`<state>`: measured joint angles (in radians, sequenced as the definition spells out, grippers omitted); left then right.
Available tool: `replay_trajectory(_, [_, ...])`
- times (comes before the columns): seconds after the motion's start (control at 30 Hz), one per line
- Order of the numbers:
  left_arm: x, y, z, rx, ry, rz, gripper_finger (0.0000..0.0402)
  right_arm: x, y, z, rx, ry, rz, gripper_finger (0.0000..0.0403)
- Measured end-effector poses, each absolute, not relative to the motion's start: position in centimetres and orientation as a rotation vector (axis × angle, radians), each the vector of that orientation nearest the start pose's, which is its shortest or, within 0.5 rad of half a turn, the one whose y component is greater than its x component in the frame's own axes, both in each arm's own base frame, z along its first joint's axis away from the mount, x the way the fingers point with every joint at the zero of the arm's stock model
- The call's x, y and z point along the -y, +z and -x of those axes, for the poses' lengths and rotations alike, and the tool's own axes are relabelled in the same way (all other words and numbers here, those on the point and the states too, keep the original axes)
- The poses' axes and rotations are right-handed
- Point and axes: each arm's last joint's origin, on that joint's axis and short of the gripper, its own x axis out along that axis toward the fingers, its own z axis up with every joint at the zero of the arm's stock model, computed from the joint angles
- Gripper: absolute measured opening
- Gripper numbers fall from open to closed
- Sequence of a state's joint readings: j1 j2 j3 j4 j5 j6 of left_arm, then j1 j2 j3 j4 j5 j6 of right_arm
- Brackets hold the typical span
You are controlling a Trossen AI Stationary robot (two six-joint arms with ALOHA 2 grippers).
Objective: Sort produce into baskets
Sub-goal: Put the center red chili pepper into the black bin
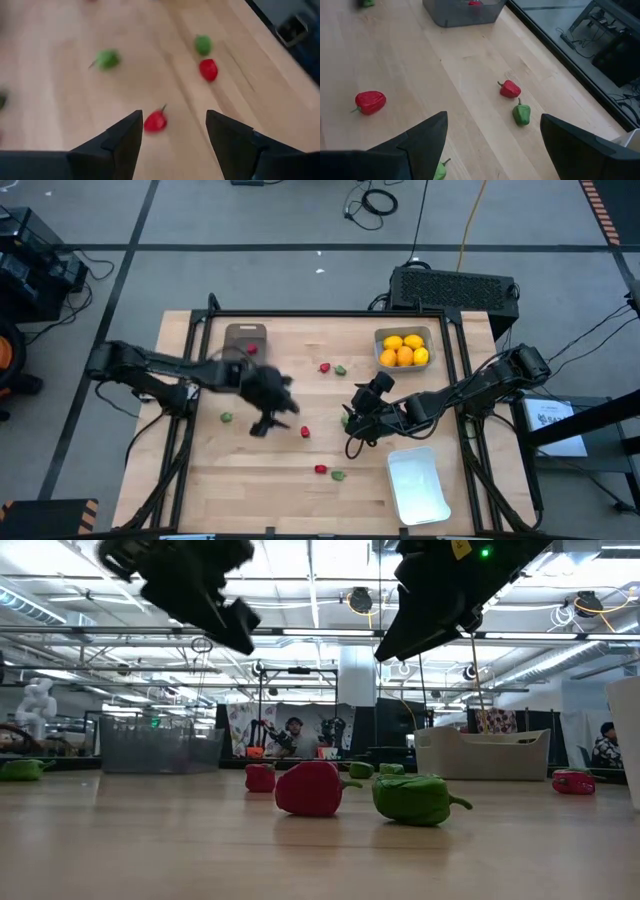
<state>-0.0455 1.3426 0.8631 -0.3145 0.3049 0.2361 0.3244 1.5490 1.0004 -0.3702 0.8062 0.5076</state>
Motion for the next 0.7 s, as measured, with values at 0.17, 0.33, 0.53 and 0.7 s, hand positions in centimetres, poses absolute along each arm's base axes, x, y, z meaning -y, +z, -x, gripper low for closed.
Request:
replay_trajectory(0.17, [5.6, 21.4, -29.6, -0.664, -0.484, -0.261, 0.0226, -7.8, 22.1, -29.9, -0.636, -0.623, 0.023, 0.0309])
replay_trajectory(0.33, [6.2, 18.0, -31.6, -0.738, -0.526, -0.306, 0.0226, -7.8, 22.1, -29.9, -0.634, -0.623, 0.019, 0.0309])
replay_trajectory(0.53, [5.4, 14.5, -32.7, -0.830, -0.527, -0.353, 0.0226, -7.8, 22.1, -29.9, -0.634, -0.623, 0.019, 0.0309])
replay_trajectory(0.7, [4.8, 14.0, -33.3, -0.809, -0.502, -0.362, 0.0226, -7.8, 22.1, -29.9, -0.635, -0.622, 0.021, 0.0309])
